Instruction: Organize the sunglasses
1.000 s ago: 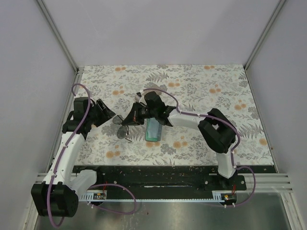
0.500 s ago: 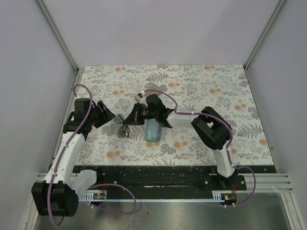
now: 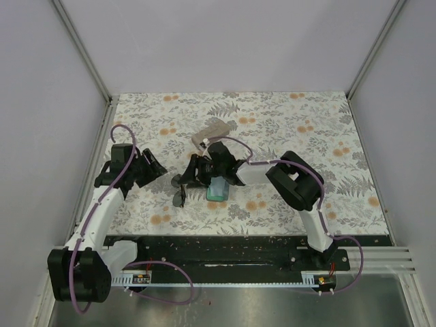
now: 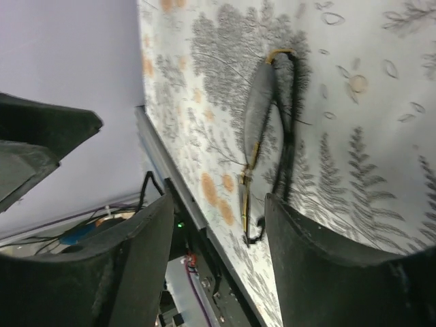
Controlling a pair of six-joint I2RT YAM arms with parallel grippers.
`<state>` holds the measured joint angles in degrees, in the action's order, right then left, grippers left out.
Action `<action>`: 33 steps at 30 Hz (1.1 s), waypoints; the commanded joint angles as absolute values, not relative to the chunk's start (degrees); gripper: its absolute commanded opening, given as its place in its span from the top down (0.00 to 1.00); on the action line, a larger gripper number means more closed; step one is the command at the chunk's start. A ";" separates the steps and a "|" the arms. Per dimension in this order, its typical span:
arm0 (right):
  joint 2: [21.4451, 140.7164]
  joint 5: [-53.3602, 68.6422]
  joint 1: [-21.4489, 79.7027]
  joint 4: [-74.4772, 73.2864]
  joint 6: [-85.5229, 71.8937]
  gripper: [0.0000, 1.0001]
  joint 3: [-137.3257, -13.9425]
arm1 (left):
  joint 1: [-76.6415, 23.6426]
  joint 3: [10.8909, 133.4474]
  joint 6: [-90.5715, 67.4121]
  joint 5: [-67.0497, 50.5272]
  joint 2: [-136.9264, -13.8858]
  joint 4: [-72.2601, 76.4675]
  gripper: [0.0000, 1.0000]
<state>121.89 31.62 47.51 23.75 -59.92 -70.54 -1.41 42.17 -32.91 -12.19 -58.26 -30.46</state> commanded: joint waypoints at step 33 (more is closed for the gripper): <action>131.83 0.27 58.27 -30.67 -39.73 0.42 -104.67 | -0.44 34.19 -38.23 -3.60 -51.60 -25.66 0.41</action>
<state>129.86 5.58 56.07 -26.11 -40.91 -100.86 -1.17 34.20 -37.56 -5.39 -53.54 -26.30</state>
